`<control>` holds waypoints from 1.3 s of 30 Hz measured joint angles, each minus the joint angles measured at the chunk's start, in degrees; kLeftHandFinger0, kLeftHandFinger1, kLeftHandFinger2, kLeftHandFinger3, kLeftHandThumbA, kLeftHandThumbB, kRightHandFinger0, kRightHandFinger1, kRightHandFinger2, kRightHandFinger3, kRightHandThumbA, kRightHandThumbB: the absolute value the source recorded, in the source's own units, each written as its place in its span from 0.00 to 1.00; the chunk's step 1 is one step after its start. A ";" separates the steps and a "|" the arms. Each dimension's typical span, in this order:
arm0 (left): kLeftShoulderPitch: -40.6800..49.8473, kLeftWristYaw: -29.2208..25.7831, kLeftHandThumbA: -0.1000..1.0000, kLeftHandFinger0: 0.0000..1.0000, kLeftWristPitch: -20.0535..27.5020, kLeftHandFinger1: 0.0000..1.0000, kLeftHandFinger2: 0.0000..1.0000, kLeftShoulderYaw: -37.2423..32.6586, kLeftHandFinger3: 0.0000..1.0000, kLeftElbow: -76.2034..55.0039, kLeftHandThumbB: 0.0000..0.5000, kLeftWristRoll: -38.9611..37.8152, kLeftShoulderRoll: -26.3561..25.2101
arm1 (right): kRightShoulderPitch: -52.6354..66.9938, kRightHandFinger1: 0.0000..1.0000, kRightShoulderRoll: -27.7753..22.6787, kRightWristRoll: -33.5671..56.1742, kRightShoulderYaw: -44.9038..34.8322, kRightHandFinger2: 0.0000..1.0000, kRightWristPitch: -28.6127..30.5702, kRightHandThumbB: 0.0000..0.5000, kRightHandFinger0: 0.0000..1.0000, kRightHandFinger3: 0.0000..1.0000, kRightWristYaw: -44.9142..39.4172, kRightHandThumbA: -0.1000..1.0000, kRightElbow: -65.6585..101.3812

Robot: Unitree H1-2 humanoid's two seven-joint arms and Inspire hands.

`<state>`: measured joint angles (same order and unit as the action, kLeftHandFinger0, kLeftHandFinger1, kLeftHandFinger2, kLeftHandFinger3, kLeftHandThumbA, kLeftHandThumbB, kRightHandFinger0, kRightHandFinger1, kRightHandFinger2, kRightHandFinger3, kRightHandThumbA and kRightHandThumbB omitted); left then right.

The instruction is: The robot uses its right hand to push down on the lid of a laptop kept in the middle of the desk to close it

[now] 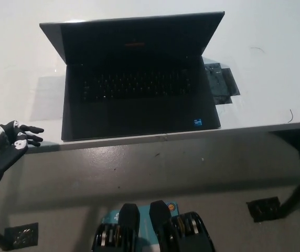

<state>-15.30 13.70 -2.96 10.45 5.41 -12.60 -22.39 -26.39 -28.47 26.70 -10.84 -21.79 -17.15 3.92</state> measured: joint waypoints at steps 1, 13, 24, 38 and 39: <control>0.01 0.05 0.00 0.57 -0.10 0.51 0.54 0.00 0.47 -0.03 0.24 -0.02 0.00 | -2.18 1.00 -0.36 -0.10 0.33 0.93 -0.26 0.44 1.00 1.00 -0.05 0.16 -0.61; 0.00 0.78 0.00 0.56 -0.50 0.50 0.54 0.11 0.49 0.09 0.20 -0.45 -0.01 | -27.21 1.00 0.86 -3.90 9.40 0.85 -1.42 0.65 1.00 0.98 -2.20 0.27 -18.16; -0.27 0.99 0.00 0.56 -0.40 0.50 0.54 0.09 0.48 0.34 0.22 -0.56 -0.04 | -43.18 0.98 7.77 -9.13 15.83 0.76 2.66 0.74 1.00 0.92 -5.04 0.29 -33.32; -0.33 1.13 0.00 0.57 -0.50 0.51 0.55 -0.01 0.49 0.24 0.23 -0.61 -0.04 | -50.34 0.93 17.26 -14.77 18.78 0.80 8.99 0.54 1.00 0.94 -5.83 0.23 -50.92; -0.33 1.14 0.00 0.56 -0.46 0.51 0.55 -0.01 0.49 0.26 0.23 -0.61 -0.05 | -50.20 0.92 18.07 -15.01 18.73 0.79 9.75 0.56 1.00 0.93 -5.91 0.22 -52.40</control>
<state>-15.63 14.83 -3.43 10.43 5.67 -13.20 -22.44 -76.59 -10.40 11.69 7.89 -12.04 -23.06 -48.48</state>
